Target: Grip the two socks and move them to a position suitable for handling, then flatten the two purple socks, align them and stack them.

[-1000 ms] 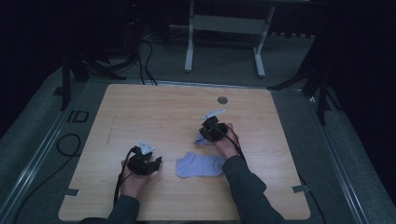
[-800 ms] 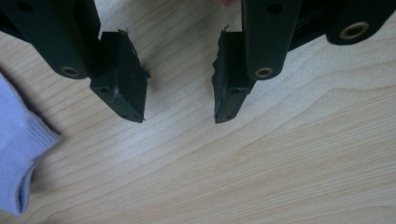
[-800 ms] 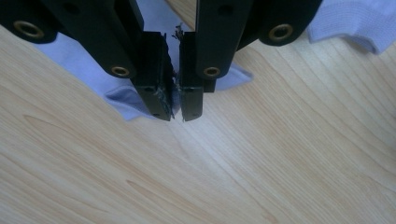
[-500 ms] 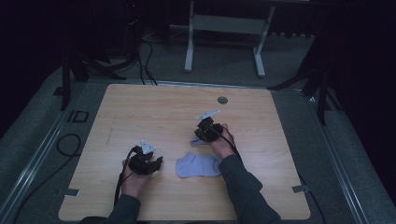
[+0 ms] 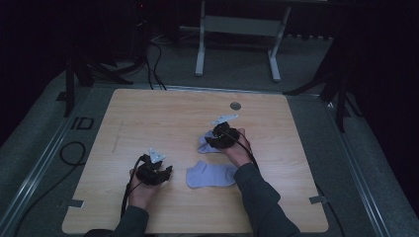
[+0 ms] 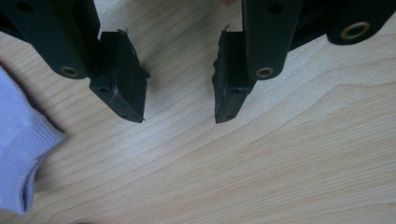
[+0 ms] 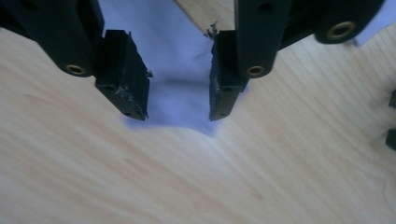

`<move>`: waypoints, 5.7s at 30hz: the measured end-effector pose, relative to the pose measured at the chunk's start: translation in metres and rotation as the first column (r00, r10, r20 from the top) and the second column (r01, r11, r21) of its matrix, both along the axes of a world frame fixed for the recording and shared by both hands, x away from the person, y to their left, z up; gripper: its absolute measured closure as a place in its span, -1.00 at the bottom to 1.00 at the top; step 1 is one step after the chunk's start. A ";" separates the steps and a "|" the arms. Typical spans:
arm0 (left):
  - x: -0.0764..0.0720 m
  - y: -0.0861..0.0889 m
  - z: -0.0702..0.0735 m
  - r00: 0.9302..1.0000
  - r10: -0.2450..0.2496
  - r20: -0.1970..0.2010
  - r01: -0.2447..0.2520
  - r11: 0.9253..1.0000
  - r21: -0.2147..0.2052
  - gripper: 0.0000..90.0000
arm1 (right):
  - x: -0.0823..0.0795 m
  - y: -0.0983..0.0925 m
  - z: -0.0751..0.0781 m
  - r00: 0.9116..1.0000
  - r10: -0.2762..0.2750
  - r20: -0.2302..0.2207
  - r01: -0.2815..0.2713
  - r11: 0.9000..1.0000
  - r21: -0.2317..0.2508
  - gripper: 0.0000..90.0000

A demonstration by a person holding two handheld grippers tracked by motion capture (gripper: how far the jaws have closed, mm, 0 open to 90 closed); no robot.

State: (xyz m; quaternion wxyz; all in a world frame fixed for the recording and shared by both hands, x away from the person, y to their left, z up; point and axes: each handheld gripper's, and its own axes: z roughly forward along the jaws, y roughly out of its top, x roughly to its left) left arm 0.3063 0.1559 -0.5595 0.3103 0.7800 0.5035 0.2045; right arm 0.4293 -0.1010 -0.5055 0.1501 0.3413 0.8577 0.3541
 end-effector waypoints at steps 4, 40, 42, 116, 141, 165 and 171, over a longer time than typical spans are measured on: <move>0.000 0.000 0.000 1.000 0.000 -0.001 0.000 1.000 0.000 0.21 | 0.003 -0.012 0.006 0.999 -0.034 0.010 0.034 0.999 0.031 0.25; -0.001 -0.003 -0.001 1.000 -0.001 0.003 0.001 1.000 -0.002 0.17 | 0.019 -0.006 -0.045 0.996 -0.042 -0.078 0.036 0.996 -0.078 0.16; -0.001 -0.003 -0.001 1.000 -0.001 0.003 0.001 1.000 -0.002 0.16 | 0.018 -0.006 -0.045 0.996 -0.046 -0.076 0.040 0.996 -0.076 0.18; -0.002 -0.005 -0.001 1.000 -0.001 0.006 0.001 1.000 -0.001 0.12 | -0.095 -0.067 0.023 0.991 -0.075 0.114 0.053 0.981 0.186 0.94; -0.019 -0.024 0.014 0.997 -0.064 0.046 0.065 0.998 -0.020 0.25 | -0.104 -0.030 -0.041 0.999 -0.008 -0.040 0.011 0.997 0.083 0.92; -0.003 -0.090 0.013 0.979 -0.202 -0.042 0.199 0.978 -0.067 0.37 | -0.103 -0.024 -0.051 0.997 -0.005 -0.072 0.008 0.999 0.041 0.92; -0.002 -0.101 0.010 0.976 -0.214 -0.044 0.214 0.977 0.001 0.73 | -0.102 -0.025 -0.051 0.997 -0.006 -0.078 0.010 0.999 0.046 0.92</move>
